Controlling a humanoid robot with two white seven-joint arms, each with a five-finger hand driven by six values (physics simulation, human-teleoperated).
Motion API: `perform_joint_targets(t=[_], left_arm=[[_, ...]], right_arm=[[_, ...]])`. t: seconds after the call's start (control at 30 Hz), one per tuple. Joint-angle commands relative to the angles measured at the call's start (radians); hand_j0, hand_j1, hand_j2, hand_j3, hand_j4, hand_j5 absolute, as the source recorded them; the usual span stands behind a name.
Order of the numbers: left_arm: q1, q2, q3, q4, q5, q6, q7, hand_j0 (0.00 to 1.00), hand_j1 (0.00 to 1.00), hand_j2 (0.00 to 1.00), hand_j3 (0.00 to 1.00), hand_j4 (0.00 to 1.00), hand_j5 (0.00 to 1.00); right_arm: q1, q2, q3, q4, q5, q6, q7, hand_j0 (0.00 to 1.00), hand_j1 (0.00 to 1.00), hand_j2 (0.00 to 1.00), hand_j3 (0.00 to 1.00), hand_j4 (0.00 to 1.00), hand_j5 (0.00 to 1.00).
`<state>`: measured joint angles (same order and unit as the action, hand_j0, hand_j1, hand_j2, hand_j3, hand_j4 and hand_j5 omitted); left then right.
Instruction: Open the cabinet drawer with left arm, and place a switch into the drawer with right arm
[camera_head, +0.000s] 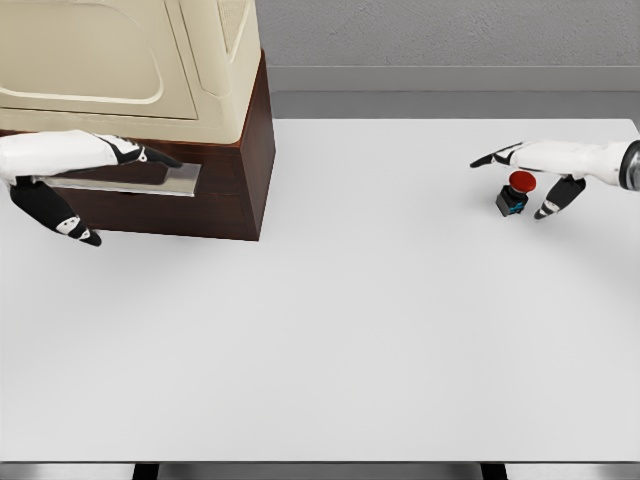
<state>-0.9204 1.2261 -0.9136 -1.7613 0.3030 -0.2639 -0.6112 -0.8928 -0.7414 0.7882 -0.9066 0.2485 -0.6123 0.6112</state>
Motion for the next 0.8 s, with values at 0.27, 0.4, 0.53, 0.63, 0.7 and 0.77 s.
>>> perform_joint_targets(t=[0.27, 0.4, 0.53, 0.63, 0.7, 0.77], left_arm=[[0.003, 0.0, 0.002, 0.019, 0.042, 0.012, 0.0, 1.0, 1.0, 1.0, 1.0, 1.0, 1.0], [0.006, 0.0, 0.002, 0.014, 0.051, 0.051, 0.0, 1.0, 1.0, 1.0, 1.0, 1.0, 1.0], [0.009, -0.002, 0.002, 0.01, 0.084, 0.052, 0.0, 1.0, 1.0, 1.0, 1.0, 1.0, 1.0], [0.014, -0.002, 0.002, 0.011, 0.085, 0.052, 0.0, 1.0, 1.0, 1.0, 1.0, 1.0, 1.0], [0.014, -0.002, 0.002, 0.011, 0.085, 0.052, 0.0, 1.0, 1.0, 1.0, 1.0, 1.0, 1.0], [0.038, 0.0, 0.004, 0.011, 0.085, 0.052, 0.0, 1.0, 1.0, 1.0, 1.0, 1.0, 1.0]], right_arm=[[-0.017, 0.027, 0.0, 0.063, 0.048, 0.085, 0.0, 0.94, 0.94, 0.94, 0.94, 0.94, 0.94], [-0.02, 0.034, 0.002, 0.063, 0.049, 0.083, 0.0, 0.86, 0.86, 0.86, 0.86, 0.86, 0.86], [-0.02, 0.034, 0.003, 0.055, 0.049, 0.075, 0.0, 0.8, 0.8, 0.8, 0.8, 0.8, 0.8], [-0.018, 0.033, 0.006, 0.049, 0.048, 0.074, 0.0, 0.78, 0.78, 0.78, 0.78, 0.78, 0.78], [-0.018, 0.034, 0.008, 0.049, 0.048, 0.074, 0.0, 0.75, 0.75, 0.75, 0.75, 0.75, 0.75], [-0.018, 0.034, 0.008, 0.051, 0.048, 0.074, 0.0, 0.72, 0.72, 0.72, 0.72, 0.72, 0.72]])
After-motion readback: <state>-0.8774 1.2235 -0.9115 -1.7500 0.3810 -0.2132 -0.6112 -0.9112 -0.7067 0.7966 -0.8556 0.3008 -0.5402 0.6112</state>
